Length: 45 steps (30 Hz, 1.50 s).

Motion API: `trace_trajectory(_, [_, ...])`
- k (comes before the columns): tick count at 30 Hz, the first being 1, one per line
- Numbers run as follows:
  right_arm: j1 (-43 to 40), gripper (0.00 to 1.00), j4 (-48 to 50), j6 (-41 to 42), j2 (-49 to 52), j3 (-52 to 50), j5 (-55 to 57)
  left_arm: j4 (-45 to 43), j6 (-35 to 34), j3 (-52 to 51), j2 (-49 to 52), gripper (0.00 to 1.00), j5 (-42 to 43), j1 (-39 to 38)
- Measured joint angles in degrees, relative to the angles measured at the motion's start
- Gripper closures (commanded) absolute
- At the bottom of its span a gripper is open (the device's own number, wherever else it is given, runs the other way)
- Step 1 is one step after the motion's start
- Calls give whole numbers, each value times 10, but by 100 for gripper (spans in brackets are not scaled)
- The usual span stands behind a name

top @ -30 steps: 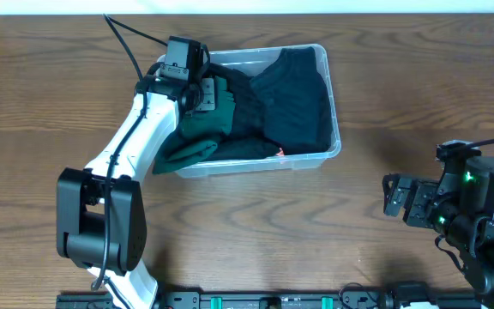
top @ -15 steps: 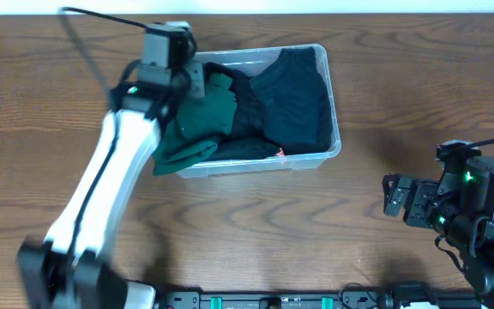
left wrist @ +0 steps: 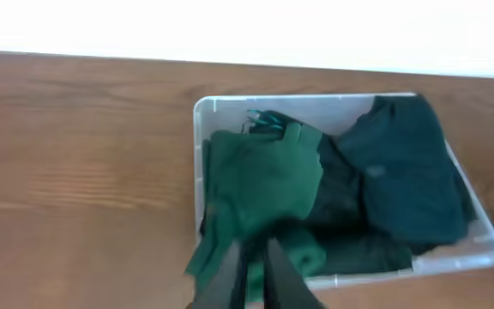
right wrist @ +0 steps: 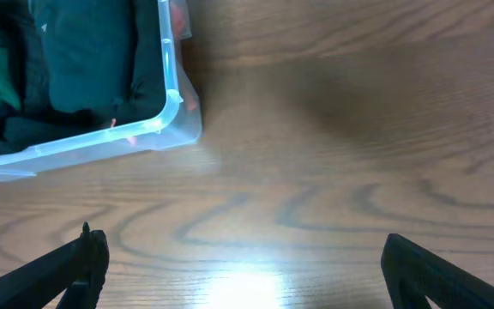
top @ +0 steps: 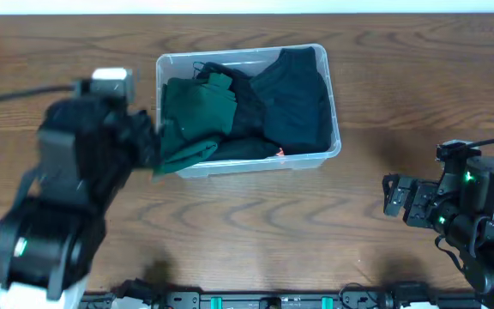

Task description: Pack container

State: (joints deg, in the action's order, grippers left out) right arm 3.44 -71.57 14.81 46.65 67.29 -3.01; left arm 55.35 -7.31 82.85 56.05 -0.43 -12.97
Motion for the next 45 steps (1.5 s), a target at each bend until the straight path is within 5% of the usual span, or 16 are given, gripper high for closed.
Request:
trace_trajectory(8, [0, 1, 0, 0, 0, 0, 0, 93, -3, 0, -105, 2, 0, 0])
trace_trajectory(29, [0, 1, 0, 0, 0, 0, 0, 201, -2, -11, -178, 2, -9, -3])
trace_trajectory(36, [0, 1, 0, 0, 0, 0, 0, 163, -1, -122, -345, 2, -60, 15])
trace_trajectory(45, [0, 1, 0, 0, 0, -2, 0, -18, 10, -372, -477, 2, -82, 92])
